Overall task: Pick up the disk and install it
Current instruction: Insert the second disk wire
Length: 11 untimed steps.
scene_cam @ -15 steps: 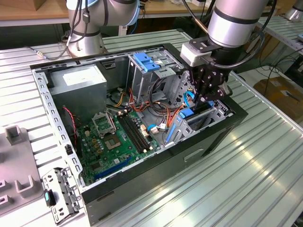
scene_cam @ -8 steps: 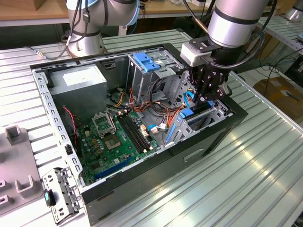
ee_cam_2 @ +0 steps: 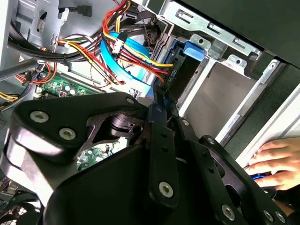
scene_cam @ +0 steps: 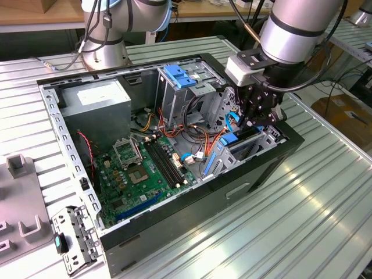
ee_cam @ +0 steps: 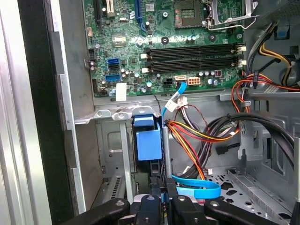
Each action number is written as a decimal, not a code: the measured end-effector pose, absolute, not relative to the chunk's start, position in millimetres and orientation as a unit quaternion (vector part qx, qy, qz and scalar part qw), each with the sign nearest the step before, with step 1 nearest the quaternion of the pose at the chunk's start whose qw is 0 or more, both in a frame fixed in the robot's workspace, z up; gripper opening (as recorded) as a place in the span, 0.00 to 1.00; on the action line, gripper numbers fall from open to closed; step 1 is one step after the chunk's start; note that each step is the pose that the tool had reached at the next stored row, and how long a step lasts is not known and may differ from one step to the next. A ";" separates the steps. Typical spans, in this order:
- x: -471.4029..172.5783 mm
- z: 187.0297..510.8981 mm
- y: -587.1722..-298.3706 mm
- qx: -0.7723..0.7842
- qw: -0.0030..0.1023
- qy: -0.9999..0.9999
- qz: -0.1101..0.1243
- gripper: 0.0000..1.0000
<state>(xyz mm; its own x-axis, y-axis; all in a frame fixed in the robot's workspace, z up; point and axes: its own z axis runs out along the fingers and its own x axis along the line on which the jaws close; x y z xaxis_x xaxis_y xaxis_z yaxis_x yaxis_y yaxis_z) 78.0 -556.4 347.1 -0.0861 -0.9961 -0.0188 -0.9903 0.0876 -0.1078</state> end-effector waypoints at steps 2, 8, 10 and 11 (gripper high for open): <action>78.0 346.7 -556.5 -0.675 0.044 0.736 -0.033 0.16; 78.0 345.2 -557.0 -0.674 0.046 0.736 -0.031 0.16; 78.0 344.3 -557.1 -0.674 0.047 0.736 -0.030 0.16; 78.0 343.7 -557.2 -0.674 0.047 0.736 -0.030 0.16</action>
